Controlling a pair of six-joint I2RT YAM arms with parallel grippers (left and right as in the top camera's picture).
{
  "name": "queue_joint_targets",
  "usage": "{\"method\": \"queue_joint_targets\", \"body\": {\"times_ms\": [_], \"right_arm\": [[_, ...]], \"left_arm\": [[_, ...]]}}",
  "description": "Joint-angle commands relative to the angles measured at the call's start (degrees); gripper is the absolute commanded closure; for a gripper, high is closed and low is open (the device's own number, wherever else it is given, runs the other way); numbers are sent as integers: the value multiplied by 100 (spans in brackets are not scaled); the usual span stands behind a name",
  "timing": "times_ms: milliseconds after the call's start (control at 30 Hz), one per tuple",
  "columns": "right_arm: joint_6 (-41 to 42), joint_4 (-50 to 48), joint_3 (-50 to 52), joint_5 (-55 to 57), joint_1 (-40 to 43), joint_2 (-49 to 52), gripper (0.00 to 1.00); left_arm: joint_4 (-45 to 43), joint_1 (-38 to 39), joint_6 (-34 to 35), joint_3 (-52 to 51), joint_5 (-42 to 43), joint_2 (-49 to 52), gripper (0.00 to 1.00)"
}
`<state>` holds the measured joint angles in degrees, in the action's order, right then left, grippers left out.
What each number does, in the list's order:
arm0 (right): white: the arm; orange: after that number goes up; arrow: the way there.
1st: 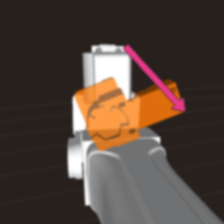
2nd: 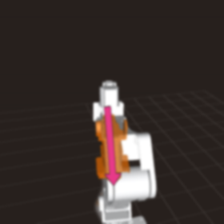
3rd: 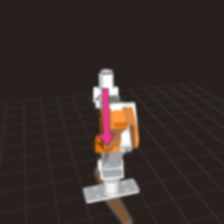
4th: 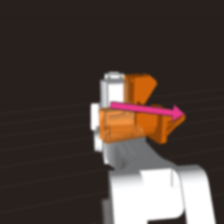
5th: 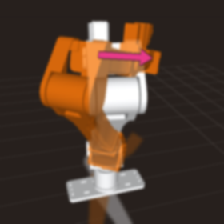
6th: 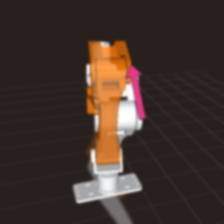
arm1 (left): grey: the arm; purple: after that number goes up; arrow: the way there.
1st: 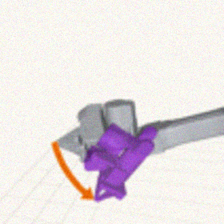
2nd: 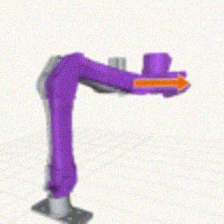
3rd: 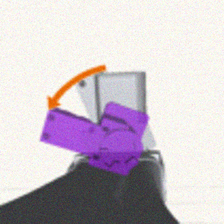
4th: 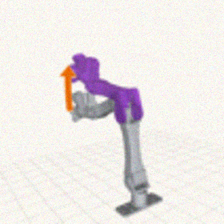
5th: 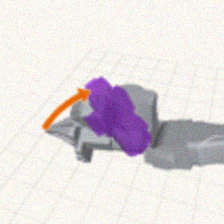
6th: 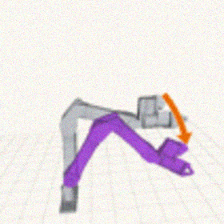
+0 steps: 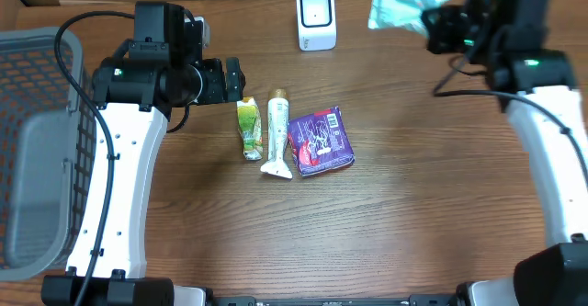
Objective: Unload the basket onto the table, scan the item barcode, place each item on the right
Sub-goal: 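Lift the wipes pack and hold it in front of the white scanner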
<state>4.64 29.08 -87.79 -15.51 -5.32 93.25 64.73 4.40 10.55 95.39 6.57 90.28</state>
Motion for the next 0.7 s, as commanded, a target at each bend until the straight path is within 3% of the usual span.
{"method": "queue_joint_targets", "body": {"times_ms": [0, 200, 333, 567, 667], "right_arm": [[-299, -603, -55, 1978, -612, 140, 96], [-2015, -2763, -57, 3947, -1506, 706, 96], [-3512, -3705, -57, 4212, -1738, 1272, 96], [-5176, -5145, -57, 4398, -2011, 2203, 96], [-6266, -5746, -59, 4306, -2120, 2629, 96]], "left_arm": [[-22, 22, -26, 33, -68, 48, 1], [-22, 22, -26, 33, -68, 46, 0], [-22, 22, -24, 33, -68, 48, 1], [-22, 22, -24, 33, -66, 48, 1], [-22, 22, -24, 33, -66, 48, 0]]}}
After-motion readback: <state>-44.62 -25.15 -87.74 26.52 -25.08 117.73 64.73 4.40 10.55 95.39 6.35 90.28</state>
